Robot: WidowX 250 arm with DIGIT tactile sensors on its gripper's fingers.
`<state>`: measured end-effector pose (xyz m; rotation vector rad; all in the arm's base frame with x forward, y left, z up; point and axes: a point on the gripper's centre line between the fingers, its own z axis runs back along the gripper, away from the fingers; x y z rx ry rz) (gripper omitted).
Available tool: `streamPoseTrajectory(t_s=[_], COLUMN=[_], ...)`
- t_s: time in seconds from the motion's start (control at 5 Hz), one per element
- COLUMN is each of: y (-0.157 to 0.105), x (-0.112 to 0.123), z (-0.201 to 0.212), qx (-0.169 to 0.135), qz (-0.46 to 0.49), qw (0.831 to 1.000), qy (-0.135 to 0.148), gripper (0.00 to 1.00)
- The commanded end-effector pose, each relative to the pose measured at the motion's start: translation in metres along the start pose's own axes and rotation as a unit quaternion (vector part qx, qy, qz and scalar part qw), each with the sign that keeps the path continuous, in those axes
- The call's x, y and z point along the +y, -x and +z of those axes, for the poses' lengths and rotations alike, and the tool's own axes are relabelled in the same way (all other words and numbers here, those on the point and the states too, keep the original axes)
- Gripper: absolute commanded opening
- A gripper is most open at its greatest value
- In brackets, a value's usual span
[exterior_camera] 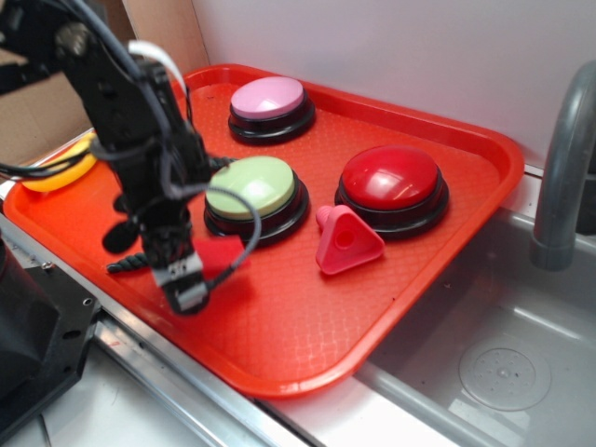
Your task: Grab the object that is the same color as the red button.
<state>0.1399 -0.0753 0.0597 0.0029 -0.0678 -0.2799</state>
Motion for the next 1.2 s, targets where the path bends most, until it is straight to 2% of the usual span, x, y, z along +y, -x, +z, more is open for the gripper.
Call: streamPoseTrajectory(t_s=[0.0, 0.4, 0.6, 0.8, 1.0], y=[-0.007, 0.012, 0.024, 0.033, 0.029], x=[0.022, 0.066, 0.082, 0.093, 0.094], z=[0.084, 0.115, 0.128, 0.133, 0.133], qx=[-0.039, -0.049, -0.047, -0.050, -0.024], qz=[0.069, 0.174, 0.210, 0.246, 0.242], qw=[0.996, 0.981, 0.974, 0.967, 0.970], qy=[0.032, 0.074, 0.067, 0.038, 0.023], gripper=[0.00, 0.00, 0.00, 0.00, 0.00])
